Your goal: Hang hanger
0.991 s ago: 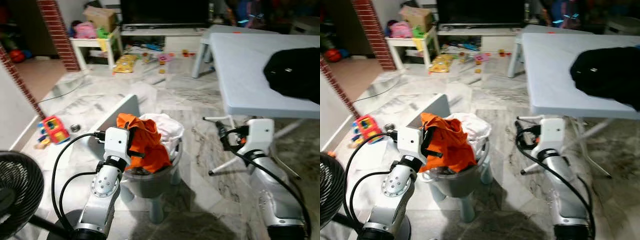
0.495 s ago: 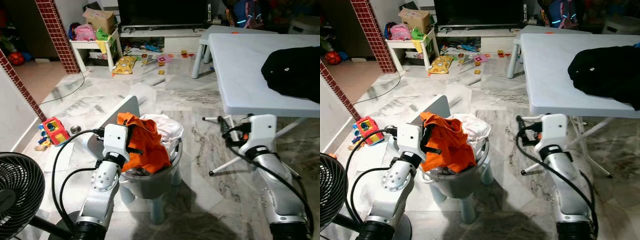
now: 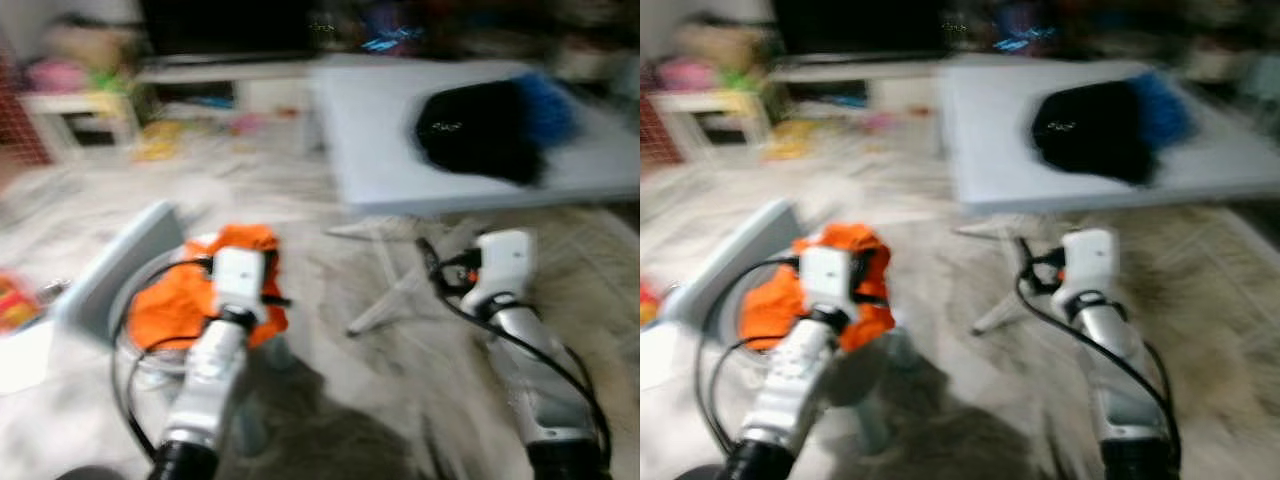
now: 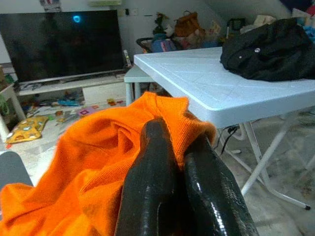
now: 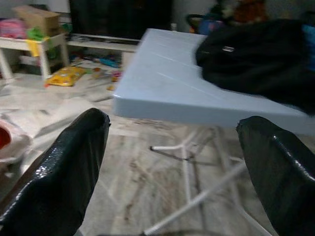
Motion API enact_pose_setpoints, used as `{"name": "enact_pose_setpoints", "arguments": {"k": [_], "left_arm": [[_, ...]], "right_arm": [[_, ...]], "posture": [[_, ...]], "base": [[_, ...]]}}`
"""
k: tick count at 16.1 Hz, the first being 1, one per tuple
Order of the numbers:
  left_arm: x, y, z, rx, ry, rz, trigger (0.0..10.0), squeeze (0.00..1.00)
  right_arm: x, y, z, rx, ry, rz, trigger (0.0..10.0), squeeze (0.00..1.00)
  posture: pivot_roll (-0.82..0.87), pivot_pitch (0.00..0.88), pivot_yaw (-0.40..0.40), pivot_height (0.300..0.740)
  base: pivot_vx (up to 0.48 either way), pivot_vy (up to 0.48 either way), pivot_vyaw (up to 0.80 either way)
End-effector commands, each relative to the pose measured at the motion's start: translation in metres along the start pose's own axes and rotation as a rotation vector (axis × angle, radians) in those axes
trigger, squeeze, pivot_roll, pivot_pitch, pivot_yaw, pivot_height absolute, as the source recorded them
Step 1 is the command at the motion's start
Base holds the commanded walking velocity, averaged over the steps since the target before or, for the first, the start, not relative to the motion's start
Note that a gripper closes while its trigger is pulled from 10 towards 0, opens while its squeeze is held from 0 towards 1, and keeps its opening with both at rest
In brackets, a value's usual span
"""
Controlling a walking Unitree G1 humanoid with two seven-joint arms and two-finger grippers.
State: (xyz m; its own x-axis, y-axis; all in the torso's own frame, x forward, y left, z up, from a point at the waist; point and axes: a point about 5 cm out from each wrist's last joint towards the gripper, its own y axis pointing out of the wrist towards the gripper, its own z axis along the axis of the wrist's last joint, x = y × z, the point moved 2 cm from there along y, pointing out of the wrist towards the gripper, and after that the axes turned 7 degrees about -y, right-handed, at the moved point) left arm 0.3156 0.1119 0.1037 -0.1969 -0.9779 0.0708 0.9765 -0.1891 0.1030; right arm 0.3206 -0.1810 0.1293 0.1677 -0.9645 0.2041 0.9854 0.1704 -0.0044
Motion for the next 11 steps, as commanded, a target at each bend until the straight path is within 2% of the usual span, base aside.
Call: {"name": "enact_pose_setpoints", "arguments": {"k": [1,9,11], "left_arm": [[0.0056,0.0027,0.0059,0.027,-0.007,-0.024,0.0,0.00],[0.0088,0.0086,0.0073,0.035,-0.016,-0.023,0.0,0.00],[0.0077,0.0079,0.0067,0.043,-0.018,0.005,0.0,0.00]], "right_arm": [[0.0042,-0.0016,0.0018,0.007,-0.013,-0.006,10.0,0.00],[0.0067,-0.0038,0.0013,0.007,-0.032,0.003,10.0,0.00],[0.0065,-0.0033,0.0015,0.000,-0.046,0.031,10.0,0.00]], "posture": [[-0.20,0.000,0.034,0.740],[-0.21,0.000,0.020,0.740],[-0.20,0.000,-0.030,0.740]], "base": [[0.000,-0.442,0.00],[0.000,-0.445,0.00],[0.000,-0.398,0.00]]}}
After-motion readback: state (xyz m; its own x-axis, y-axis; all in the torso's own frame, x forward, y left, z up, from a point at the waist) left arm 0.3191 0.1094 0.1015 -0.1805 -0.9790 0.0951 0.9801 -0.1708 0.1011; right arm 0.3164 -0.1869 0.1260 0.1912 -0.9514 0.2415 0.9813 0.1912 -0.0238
